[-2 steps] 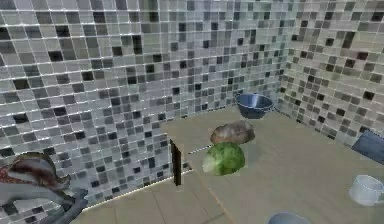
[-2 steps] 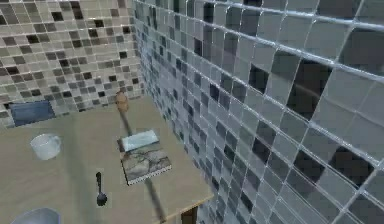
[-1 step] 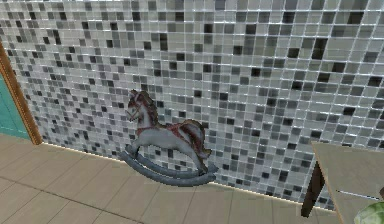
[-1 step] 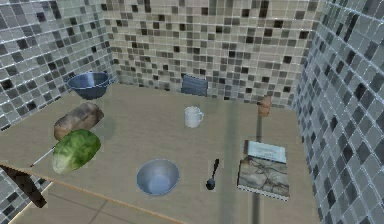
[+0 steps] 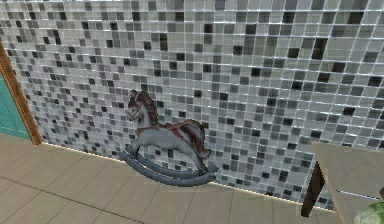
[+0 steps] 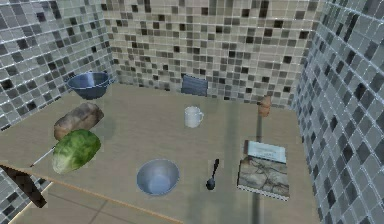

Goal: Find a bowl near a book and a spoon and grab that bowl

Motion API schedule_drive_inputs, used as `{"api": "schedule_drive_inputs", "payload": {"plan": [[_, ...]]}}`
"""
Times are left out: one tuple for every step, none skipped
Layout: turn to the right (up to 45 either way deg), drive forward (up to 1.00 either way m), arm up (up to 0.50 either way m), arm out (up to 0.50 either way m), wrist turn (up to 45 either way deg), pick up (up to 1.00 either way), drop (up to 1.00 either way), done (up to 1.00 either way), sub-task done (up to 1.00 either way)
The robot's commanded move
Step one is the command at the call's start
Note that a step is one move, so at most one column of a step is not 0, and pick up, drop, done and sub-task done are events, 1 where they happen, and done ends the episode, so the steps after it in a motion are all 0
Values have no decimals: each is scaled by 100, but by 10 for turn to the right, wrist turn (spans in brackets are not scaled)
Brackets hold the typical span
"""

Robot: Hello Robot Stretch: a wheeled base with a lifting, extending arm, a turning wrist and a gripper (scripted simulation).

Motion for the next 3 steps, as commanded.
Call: {"api": "schedule_drive_inputs", "payload": {"plan": [[0, 0, 30, 0, 0, 0, 0, 0, 0], [0, 0, 0, 20, 0, 0, 0, 0, 0], [0, 0, 0, 0, 450, 0, 0, 0, 0]]}}
